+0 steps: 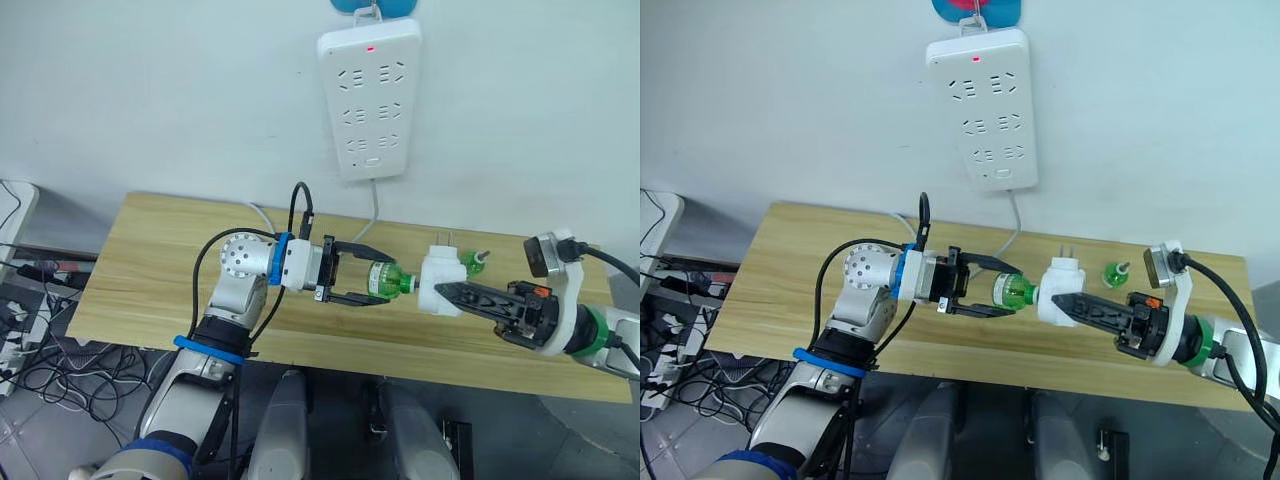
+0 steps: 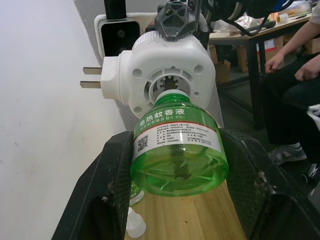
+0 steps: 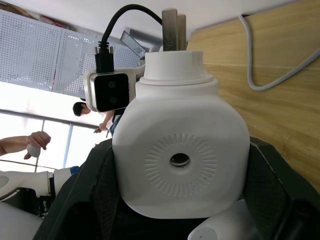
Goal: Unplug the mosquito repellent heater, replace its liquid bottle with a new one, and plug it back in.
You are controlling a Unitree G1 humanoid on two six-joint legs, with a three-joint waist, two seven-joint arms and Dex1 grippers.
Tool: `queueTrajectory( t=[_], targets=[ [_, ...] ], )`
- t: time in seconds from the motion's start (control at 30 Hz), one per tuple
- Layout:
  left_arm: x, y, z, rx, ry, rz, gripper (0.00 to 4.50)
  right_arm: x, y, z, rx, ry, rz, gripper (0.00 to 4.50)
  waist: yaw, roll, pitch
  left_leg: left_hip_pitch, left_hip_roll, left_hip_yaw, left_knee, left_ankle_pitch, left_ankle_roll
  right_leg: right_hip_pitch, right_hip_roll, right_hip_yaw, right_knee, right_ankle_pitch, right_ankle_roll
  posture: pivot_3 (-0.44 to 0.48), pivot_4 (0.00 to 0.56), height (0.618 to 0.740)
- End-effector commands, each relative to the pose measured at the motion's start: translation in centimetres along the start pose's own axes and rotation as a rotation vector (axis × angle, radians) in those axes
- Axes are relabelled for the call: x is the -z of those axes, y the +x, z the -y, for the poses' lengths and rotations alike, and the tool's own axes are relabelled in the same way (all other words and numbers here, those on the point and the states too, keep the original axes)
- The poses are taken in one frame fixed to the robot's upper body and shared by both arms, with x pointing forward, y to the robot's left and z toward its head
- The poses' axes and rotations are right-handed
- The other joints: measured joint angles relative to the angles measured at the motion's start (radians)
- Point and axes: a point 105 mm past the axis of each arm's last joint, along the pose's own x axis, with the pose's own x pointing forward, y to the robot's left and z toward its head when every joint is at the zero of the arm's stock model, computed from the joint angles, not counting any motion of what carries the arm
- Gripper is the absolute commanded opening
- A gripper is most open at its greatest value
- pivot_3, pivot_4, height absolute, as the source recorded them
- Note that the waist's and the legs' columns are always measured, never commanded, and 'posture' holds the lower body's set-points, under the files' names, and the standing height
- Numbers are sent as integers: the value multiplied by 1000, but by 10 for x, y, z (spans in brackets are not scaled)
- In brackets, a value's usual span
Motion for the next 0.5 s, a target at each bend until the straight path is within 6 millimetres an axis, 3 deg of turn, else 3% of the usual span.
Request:
queueTrajectory(
  t=[0.03, 0.5],
  targets=[
    [-4, 4, 3, 20, 21, 14, 2254, -4, 2, -9, -42, -16, 20, 2983, 0, 0, 0, 0, 0, 0, 0, 0, 0, 0, 0, 0, 0, 0, 0, 46, 408, 740],
    [-4, 13, -1, 18, 34, 15, 2254, 3, 25, -11, -1, -32, 43, 2983, -1, 0, 0, 0, 0, 0, 0, 0, 0, 0, 0, 0, 0, 0, 0, 45, 407, 740]
  ],
)
